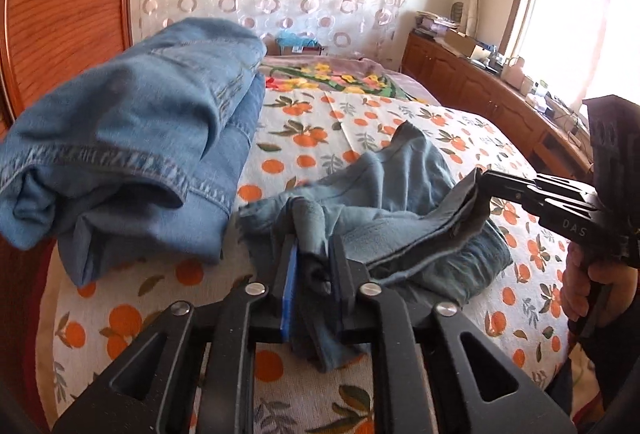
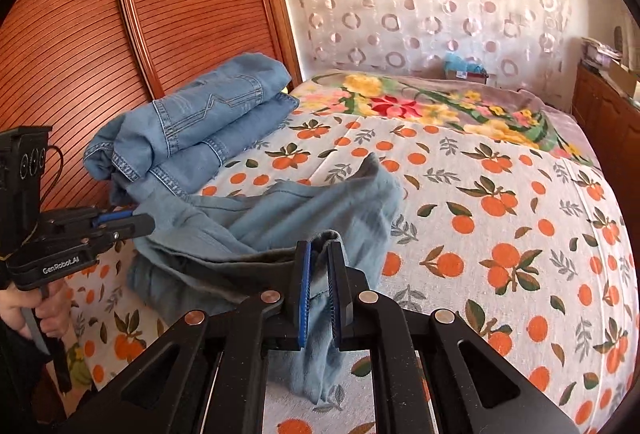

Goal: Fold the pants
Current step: 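Grasp the pants hem with both grippers and fold it toward the waistband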

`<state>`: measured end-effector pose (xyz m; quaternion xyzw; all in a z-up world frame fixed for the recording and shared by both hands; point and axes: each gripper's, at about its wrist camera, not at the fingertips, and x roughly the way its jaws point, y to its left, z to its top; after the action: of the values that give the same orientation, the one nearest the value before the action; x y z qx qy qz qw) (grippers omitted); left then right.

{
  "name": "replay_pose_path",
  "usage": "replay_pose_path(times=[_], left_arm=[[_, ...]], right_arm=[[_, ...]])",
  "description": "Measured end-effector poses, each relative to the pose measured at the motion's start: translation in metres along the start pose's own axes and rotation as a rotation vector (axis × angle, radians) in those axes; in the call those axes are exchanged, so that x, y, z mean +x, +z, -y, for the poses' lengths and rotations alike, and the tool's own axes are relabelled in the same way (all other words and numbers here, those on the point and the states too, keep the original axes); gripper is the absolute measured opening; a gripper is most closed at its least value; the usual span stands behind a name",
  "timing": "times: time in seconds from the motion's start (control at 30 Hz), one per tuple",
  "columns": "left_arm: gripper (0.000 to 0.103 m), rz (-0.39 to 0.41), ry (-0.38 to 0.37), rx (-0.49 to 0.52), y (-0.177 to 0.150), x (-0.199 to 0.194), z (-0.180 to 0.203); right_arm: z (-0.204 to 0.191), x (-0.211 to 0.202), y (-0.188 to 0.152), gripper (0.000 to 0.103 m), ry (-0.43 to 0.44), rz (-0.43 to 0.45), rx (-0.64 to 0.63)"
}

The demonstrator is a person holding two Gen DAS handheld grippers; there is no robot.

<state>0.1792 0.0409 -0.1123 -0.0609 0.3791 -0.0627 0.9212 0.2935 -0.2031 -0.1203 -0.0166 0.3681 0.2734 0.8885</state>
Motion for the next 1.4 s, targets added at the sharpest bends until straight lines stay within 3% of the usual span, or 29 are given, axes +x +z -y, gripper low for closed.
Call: replay_pose_path(times=[0.13, 0.37, 0.7, 0.83, 0.9, 0.93, 1.0, 1.13, 1.4], left_arm=[[0.028, 0.022, -0.004, -0.010, -0.002, -0.015, -0.002], [0.031, -0.005, -0.032, 0.014, -0.015, -0.018, 0.004], [0.031, -0.045, -0.065, 0.055, -0.011, 0.007, 0.011], [0.031, -0.041, -0.040, 0.076, -0.006, 0.014, 0.010], [0.027, -0.029, -0.040, 0.084, -0.004, 0.015, 0.009], [0.021, -0.030, -0.036, 0.087, -0.002, 0.016, 0.008], [0.014, -0.037, -0.033, 0.089, 0.000, 0.019, 0.008], [0.005, -0.036, -0.026, 0.071, 0.005, 0.024, 0.004], [0.002, 0.044, 0.026, 0.047, 0.027, 0.012, 0.000]], right_arm=[[-0.003, -0.011, -0.003, 0.012, -0.004, 0.019, -0.004], [-0.005, -0.023, -0.014, 0.037, 0.003, 0.032, -0.018], [0.001, -0.001, -0.006, 0.038, 0.048, -0.039, 0.025], [0.009, 0.009, 0.002, 0.037, 0.069, -0.060, 0.068], [0.011, 0.011, 0.005, 0.029, 0.078, -0.058, 0.071], [0.011, 0.012, 0.006, 0.015, 0.084, -0.063, 0.070], [0.011, 0.014, 0.007, 0.008, 0.077, -0.060, 0.060], [0.009, 0.012, 0.014, 0.004, 0.068, -0.018, 0.041], [0.018, 0.012, 0.035, 0.003, 0.013, 0.078, 0.065]])
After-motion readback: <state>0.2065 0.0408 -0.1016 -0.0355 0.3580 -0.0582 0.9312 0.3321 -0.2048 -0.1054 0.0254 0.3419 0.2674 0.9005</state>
